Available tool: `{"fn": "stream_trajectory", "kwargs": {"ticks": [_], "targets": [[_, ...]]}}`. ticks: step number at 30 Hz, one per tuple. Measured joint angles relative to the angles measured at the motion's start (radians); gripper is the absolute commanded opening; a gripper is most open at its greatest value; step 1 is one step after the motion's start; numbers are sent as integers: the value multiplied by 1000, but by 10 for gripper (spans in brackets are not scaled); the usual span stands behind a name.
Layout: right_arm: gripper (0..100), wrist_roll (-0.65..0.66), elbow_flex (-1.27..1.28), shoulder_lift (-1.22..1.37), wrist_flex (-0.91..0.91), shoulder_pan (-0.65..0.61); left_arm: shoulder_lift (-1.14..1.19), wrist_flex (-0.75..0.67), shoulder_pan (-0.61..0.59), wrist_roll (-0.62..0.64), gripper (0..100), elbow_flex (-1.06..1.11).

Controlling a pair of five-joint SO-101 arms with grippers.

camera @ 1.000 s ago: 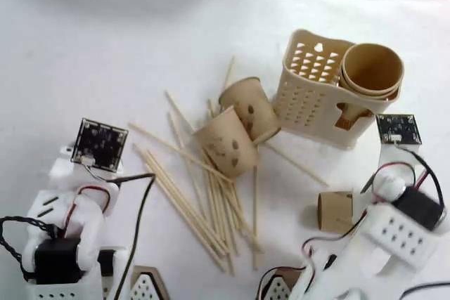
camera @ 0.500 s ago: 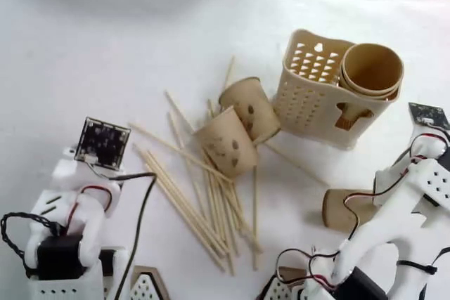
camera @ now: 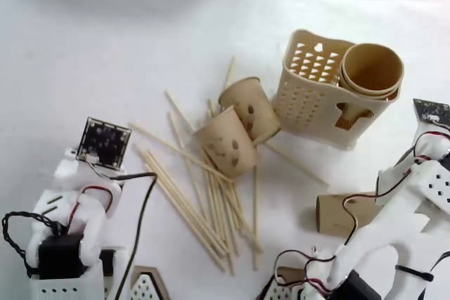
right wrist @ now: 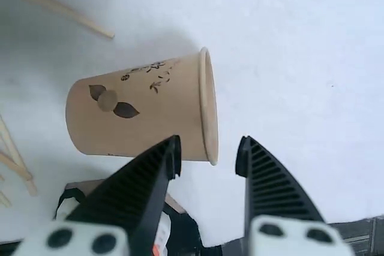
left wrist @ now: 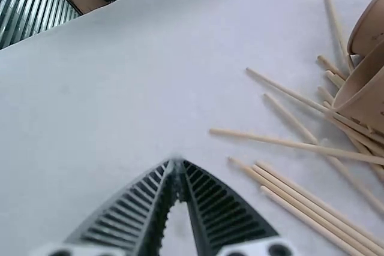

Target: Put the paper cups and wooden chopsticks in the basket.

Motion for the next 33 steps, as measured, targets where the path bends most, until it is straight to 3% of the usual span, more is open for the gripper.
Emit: {"fn": "stream_trajectory", "kwargs": {"ticks": [10,16,18,26,33], "targets": [[157,-3,118,144,-132,2,0,0,0,-2,26,0],[14,17,107,186,-124,-38,0,0,0,-2,27,0],[26,58,106,186,-87,-74,0,0,0,-2,27,0],[19,97,112,-9,37,-167,2,-14,0,-2,27,0],[19,123,52,-176,64,-173,11,-54,0,-2,27,-32]]}}
